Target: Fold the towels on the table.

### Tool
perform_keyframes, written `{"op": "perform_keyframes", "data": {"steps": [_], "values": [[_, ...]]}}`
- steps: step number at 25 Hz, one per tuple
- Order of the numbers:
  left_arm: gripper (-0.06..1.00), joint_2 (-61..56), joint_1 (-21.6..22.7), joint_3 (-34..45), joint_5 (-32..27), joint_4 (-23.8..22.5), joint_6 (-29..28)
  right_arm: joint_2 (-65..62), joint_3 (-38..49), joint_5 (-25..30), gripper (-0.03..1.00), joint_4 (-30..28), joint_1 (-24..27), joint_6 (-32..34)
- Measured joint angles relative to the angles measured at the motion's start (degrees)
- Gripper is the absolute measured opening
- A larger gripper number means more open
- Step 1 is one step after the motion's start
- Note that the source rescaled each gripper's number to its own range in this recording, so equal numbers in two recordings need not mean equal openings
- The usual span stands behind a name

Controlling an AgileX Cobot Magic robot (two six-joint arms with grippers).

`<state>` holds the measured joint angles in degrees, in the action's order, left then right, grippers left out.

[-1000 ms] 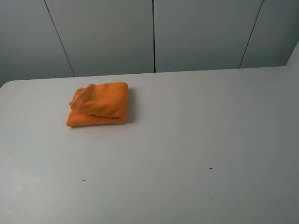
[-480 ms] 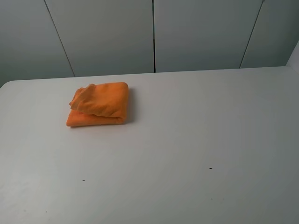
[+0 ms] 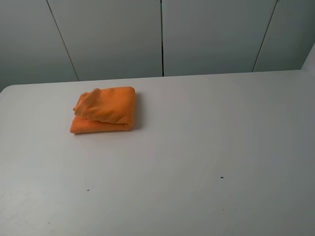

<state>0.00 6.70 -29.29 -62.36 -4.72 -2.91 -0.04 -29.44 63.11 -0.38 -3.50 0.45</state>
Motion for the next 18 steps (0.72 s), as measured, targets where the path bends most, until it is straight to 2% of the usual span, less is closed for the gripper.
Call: {"op": "perform_keyframes", "data": {"steps": [18], "values": [[0.99,0.0,0.0,0.0,0.0,0.09,0.0,0.0,0.0,0.0,1.0,0.0,0.14,0.37]]}}
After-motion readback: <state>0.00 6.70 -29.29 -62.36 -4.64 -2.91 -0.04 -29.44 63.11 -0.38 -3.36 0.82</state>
